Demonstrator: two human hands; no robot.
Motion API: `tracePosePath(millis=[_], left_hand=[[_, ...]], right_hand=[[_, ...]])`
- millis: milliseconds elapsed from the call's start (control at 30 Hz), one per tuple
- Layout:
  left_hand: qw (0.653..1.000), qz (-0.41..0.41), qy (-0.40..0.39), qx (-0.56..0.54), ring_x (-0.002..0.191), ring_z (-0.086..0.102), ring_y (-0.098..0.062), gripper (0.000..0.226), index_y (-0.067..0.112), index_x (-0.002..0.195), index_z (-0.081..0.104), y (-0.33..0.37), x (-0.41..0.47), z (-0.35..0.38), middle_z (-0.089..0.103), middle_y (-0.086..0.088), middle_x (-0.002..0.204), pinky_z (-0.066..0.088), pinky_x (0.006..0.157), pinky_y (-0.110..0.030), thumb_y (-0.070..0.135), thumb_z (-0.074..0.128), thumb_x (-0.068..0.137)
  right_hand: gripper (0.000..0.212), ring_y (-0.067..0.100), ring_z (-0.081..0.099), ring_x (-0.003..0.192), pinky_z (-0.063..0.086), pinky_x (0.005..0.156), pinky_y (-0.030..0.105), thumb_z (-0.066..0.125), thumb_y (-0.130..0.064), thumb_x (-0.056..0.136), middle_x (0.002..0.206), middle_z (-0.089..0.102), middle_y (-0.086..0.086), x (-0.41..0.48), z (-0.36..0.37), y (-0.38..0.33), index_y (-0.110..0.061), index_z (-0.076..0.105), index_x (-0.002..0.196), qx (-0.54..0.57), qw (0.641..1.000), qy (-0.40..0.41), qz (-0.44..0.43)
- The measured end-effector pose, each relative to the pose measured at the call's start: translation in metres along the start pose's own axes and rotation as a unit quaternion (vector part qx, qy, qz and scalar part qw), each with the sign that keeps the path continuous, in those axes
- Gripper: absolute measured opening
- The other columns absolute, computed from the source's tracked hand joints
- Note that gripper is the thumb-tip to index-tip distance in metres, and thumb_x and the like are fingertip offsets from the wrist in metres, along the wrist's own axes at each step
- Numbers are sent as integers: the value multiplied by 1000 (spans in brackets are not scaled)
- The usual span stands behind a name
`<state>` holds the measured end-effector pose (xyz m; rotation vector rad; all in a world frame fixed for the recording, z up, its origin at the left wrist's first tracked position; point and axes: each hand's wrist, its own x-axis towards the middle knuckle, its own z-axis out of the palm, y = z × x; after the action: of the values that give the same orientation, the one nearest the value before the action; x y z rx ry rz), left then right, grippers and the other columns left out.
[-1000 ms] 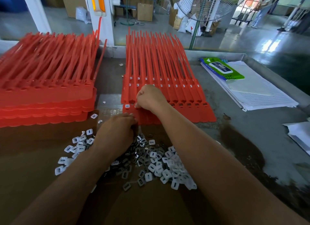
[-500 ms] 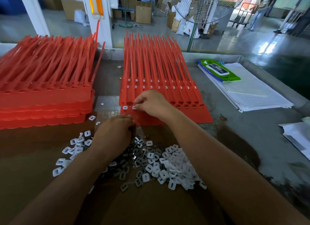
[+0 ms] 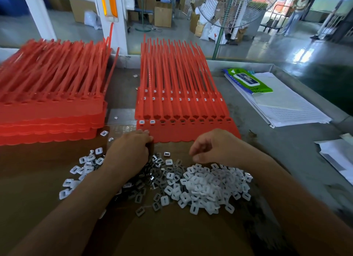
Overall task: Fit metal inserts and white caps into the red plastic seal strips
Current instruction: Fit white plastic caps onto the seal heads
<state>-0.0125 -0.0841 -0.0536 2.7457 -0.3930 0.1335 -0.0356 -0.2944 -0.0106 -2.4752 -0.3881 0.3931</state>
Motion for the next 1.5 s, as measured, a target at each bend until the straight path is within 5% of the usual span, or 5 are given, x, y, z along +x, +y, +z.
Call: tracePosePath(millis=[233,400,767,1167,1500], left_hand=[[1000,4,0,0,128,38,-14,44,17,125,53,1,0,-1,44,3,138,27,106,-28,5,43,84],[1000,4,4,-1,128,38,-13,44,17,125,53,1,0,-1,44,4,138,27,105,-27,5,43,84],[1000,10,8,4,126,40,-13,44,17,124,54,0,0,0,46,4,137,28,104,-27,6,44,83],[1000,9,9,-4,126,40,-14,44,16,123,54,2,-1,-2,46,3,136,29,103,-27,3,44,83],[1000,14,15,-12,124,43,-15,42,16,120,57,3,-3,-4,49,2,134,32,100,-26,4,44,83]], right_hand=[[14,-10,58,65,46,60,5,74,-18,76,75,65,-16,0,13,-1,-28,69,84,6,999,-33,-1],[20,-8,59,69,47,60,5,73,-19,75,73,64,-16,1,15,-2,-33,62,68,-3,1000,-26,-5],[15,-8,51,48,41,48,5,62,-28,86,51,58,-17,-1,7,-6,-27,56,71,8,1000,12,3],[18,-2,60,59,46,58,14,65,-11,83,67,63,-10,43,2,-18,-24,60,72,60,991,117,11],[13,8,54,82,38,72,21,57,-9,88,98,67,3,103,8,-21,-9,69,93,9,987,162,22]])
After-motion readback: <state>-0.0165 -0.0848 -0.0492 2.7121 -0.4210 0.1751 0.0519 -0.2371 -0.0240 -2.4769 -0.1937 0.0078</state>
